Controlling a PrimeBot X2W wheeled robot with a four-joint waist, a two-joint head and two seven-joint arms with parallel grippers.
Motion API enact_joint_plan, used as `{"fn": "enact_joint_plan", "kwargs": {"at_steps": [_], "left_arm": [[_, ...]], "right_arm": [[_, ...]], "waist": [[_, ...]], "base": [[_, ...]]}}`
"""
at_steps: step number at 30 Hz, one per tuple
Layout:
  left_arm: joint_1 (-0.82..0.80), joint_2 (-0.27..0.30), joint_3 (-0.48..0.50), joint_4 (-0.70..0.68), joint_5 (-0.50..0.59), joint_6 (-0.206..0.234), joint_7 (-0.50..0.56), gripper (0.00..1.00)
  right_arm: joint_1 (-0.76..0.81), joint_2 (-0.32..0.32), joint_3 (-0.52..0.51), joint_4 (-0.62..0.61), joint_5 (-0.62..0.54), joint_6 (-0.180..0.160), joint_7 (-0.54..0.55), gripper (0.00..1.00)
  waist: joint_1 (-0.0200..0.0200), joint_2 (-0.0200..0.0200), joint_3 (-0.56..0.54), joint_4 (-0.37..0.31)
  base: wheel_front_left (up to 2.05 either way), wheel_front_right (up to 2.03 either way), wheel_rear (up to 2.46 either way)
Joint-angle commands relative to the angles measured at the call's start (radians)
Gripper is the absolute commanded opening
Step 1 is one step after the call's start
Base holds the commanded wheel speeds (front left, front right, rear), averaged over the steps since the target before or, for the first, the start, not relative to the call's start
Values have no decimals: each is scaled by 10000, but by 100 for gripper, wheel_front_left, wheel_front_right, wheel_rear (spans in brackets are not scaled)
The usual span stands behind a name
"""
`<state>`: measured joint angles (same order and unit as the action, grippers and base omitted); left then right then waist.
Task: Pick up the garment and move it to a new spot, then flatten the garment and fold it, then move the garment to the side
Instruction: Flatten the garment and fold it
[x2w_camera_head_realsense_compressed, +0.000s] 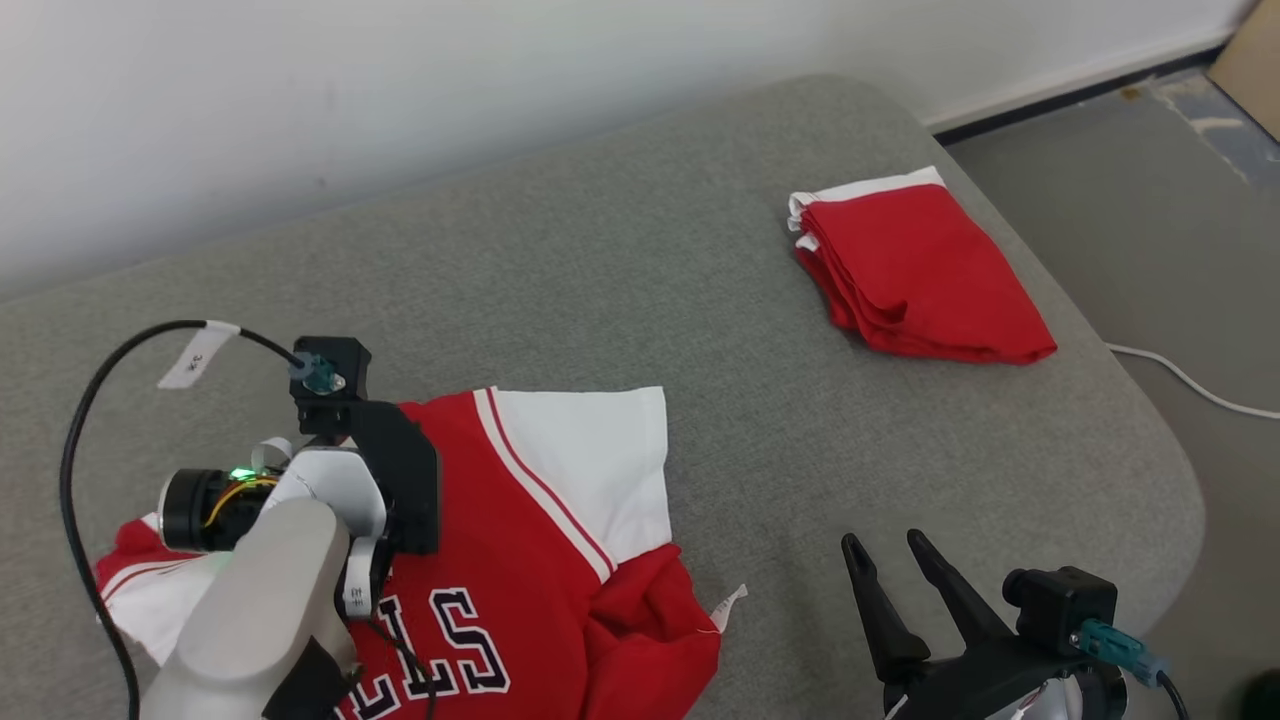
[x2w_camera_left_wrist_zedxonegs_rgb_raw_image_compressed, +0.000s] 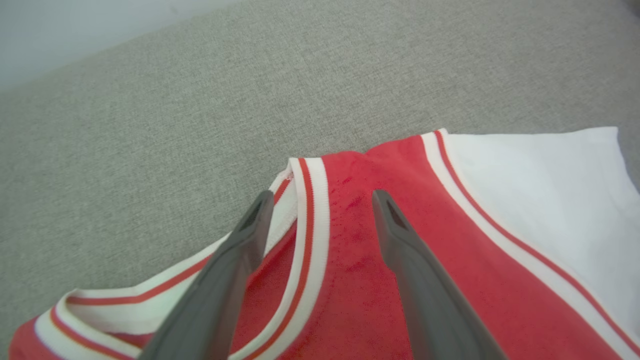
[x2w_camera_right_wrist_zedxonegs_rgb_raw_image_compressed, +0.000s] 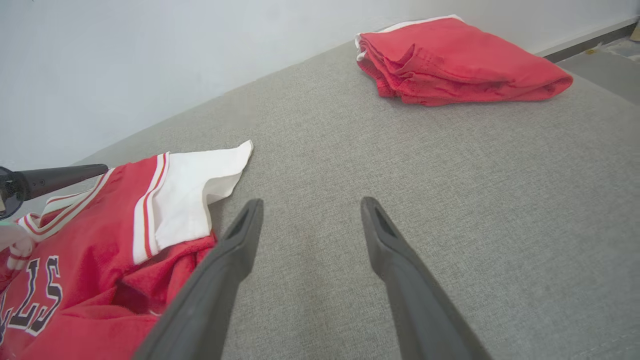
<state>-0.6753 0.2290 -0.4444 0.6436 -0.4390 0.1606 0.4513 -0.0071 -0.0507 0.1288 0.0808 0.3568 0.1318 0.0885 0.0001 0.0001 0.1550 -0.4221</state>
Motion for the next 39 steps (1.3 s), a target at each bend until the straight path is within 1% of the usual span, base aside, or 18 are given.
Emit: {"fn": "enact_joint_plan", "kwargs": {"at_steps": [1, 6, 7, 9, 10, 12, 13, 15, 17, 20, 25, 29, 31, 32, 34, 37, 39], "left_arm": [[-194, 13, 36, 182, -47, 83, 47, 100], [-558, -86, 20, 892, -119, 218, 451, 100], [-628, -113, 49, 966, -164, 236, 432, 62], [-728, -125, 68, 1076, -185, 235, 341, 30], [-728, -125, 68, 1076, -185, 235, 341, 30], [-771, -120, 92, 1194, -216, 209, 241, 6], [-819, -136, 93, 1251, -224, 160, 191, 0], [-907, -217, 101, 1236, -267, 10, -86, 0], [-983, -393, 143, 1050, -352, -132, -583, 0], [-1284, -675, 310, 677, -475, -328, -1743, 0], [-2041, -1191, 386, -229, -447, -809, -3840, 0], [-2724, -1520, 435, -1131, -593, -1065, -5134, 0], [-2977, -1599, 472, -1664, -693, -1092, -5636, 0], [-3023, -1659, 535, -2210, -888, -1091, -5990, 0], [-2799, -1693, 587, -2794, -1041, -1008, -6186, 0], [-1852, -1588, 846, -3613, -1319, -670, -6148, 0], [-778, -1290, 1072, -4113, -1551, -393, -6010, 0]], "right_arm": [[-135, 8, 12, 38, 39, -17, -90, 100], [-160, 7, 60, 158, 96, -17, -191, 100], [-181, 7, 59, 169, 102, -17, -200, 100], [-216, 8, 60, 185, 103, -17, -213, 100], [-216, 8, 60, 185, 103, -17, -213, 100], [-241, 7, 79, 196, 94, -17, -220, 100], [-247, 7, 85, 196, 91, -17, -218, 100], [-252, 7, 73, 207, 89, -17, -223, 100], [-241, 7, 48, 215, 59, -17, -219, 100], [-237, 8, 22, 197, -23, -17, -178, 100], [-181, 4, 6, 130, -133, -17, -68, 100], [-76, 5, -85, 95, -282, -17, 58, 100], [4, 4, -172, 57, -342, -17, 143, 100], [109, 5, -278, -19, -440, -17, 222, 100], [188, 5, -409, -127, -531, -17, 298, 100], [358, 5, -543, -296, -631, -17, 444, 100], [503, 7, -593, -452, -690, -17, 566, 100]], "waist": [[-1, -1, 312, -312], [-1, -1, 393, -382], [-1, -1, 398, -386], [-1, -1, 406, -380], [-1, -1, 406, -380], [-1, -1, 400, -366], [-1, -1, 392, -355], [-1, -1, 369, -315], [-1, -1, 338, -245], [-1, -1, 262, -126], [-1, -1, 43, 98], [-1, -1, -242, 319], [-1, -1, -421, 448], [-1, -1, -605, 631], [-1, -1, -774, 870], [-1, -1, -947, 1302], [-1, -1, -1026, 1616]], "base": [[0, 0, 0], [0, 0, 0], [0, 0, 0], [0, 0, 0], [0, 0, 0], [0, 0, 0], [0, 0, 0], [0, 0, 0], [0, 0, 0], [0, 0, 0], [0, 0, 0], [0, 0, 0], [0, 0, 0], [0, 0, 0], [0, 0, 0], [0, 0, 0], [0, 0, 0]]}}
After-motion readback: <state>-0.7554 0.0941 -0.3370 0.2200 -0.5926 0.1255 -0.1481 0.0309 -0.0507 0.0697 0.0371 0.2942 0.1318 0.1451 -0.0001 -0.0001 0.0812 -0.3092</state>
